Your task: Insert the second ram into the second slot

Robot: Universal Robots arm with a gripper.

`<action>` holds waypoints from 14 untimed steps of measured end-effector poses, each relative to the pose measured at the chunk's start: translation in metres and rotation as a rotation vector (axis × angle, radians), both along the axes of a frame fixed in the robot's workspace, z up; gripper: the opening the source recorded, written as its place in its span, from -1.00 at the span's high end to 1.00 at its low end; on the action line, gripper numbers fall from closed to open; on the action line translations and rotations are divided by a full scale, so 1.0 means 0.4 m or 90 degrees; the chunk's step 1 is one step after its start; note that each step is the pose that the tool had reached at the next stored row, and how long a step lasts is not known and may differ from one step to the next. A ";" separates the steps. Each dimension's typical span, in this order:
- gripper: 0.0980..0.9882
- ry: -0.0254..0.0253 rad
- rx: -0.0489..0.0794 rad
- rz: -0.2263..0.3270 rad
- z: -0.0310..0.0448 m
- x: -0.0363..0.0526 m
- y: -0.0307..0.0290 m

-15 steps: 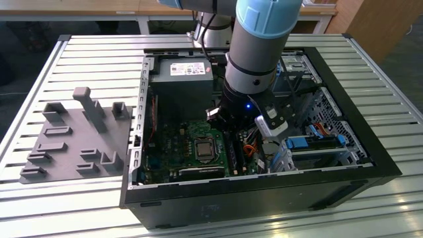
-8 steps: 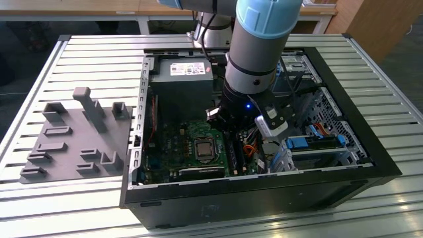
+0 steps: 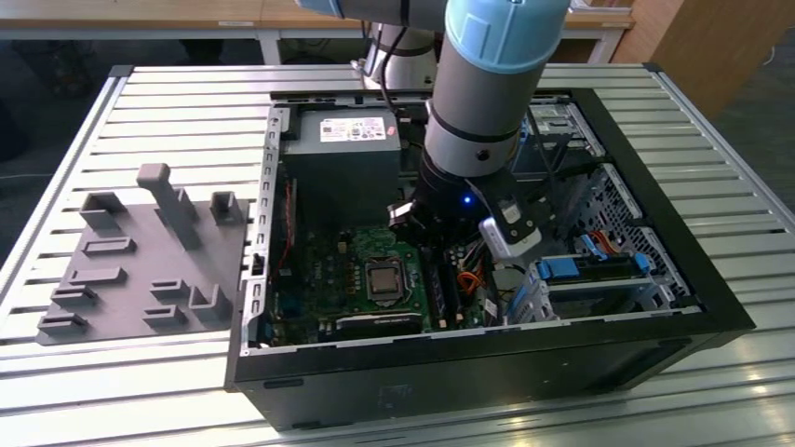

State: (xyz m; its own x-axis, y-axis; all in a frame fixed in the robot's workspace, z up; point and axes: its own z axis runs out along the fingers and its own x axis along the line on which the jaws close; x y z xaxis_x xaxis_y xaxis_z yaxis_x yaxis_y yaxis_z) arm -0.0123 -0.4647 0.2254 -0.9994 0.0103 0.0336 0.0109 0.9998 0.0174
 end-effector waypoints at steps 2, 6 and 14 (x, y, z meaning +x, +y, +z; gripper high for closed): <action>0.96 0.0000 0.000 0.000 0.000 0.002 0.000; 0.96 0.0000 0.000 -0.001 -0.002 0.007 0.000; 0.96 0.0000 0.000 -0.001 -0.010 0.008 0.000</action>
State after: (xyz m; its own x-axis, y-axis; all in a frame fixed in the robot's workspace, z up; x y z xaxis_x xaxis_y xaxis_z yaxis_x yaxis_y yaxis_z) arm -0.0091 -0.4647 0.2214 -0.9994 0.0123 0.0336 0.0129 0.9998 0.0173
